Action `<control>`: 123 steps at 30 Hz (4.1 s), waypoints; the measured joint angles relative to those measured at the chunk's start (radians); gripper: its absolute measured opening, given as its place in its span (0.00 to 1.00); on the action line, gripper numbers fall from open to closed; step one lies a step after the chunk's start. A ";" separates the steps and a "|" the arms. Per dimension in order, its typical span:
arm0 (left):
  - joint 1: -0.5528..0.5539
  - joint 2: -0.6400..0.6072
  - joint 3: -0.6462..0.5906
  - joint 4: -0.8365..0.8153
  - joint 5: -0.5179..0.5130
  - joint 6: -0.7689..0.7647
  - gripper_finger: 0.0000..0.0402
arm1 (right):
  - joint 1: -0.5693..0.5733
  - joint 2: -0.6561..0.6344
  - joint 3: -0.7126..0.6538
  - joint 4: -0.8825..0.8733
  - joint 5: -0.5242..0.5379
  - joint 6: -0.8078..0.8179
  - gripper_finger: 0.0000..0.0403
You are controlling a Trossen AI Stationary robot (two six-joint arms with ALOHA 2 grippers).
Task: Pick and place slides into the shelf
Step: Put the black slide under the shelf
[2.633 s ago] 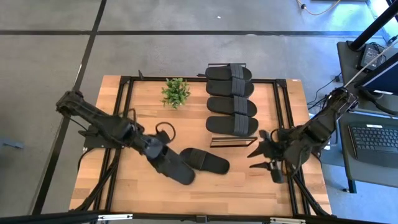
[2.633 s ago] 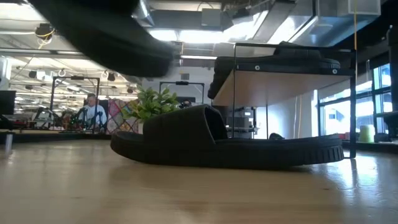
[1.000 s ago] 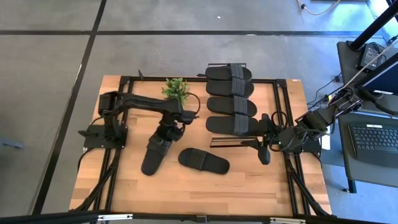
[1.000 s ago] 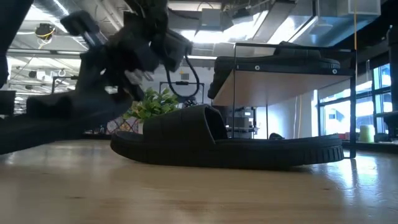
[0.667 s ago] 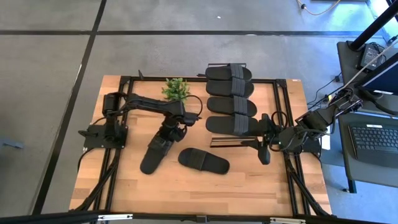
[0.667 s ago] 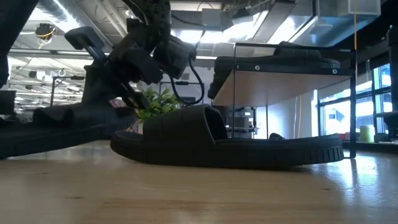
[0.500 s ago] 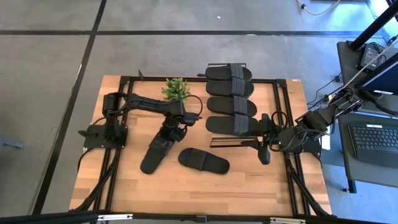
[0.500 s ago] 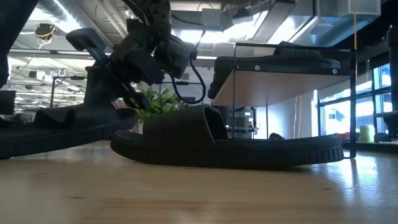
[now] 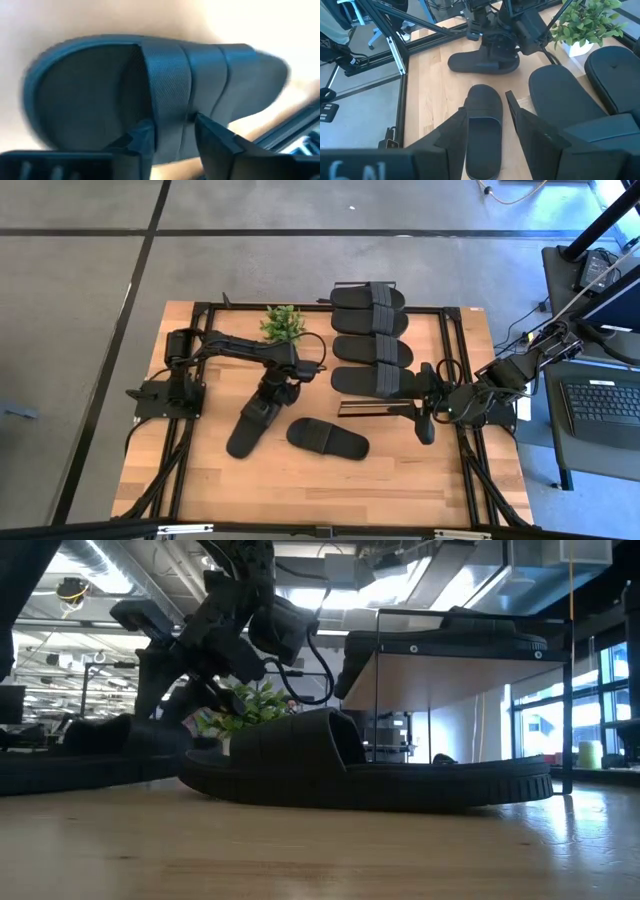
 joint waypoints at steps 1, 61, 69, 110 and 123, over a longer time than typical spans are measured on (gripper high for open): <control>0.000 0.000 0.000 -0.001 -0.027 -0.009 0.33 | 0.000 0.000 0.000 0.000 -0.001 0.000 0.41; -0.903 -0.185 0.008 0.289 -0.280 -2.686 0.41 | 0.000 0.000 0.000 -0.111 -0.037 -0.190 0.41; -0.929 -0.142 -0.063 0.314 -0.232 -2.747 0.41 | 0.000 0.000 0.000 -0.112 -0.037 -0.188 0.41; -0.799 -0.158 -0.380 0.395 -0.169 -2.476 0.41 | 0.000 0.001 0.000 -0.088 -0.052 -0.183 0.41; -0.609 -0.150 -0.390 0.174 -0.297 -2.225 0.41 | 0.000 0.001 0.000 -0.089 -0.050 -0.183 0.41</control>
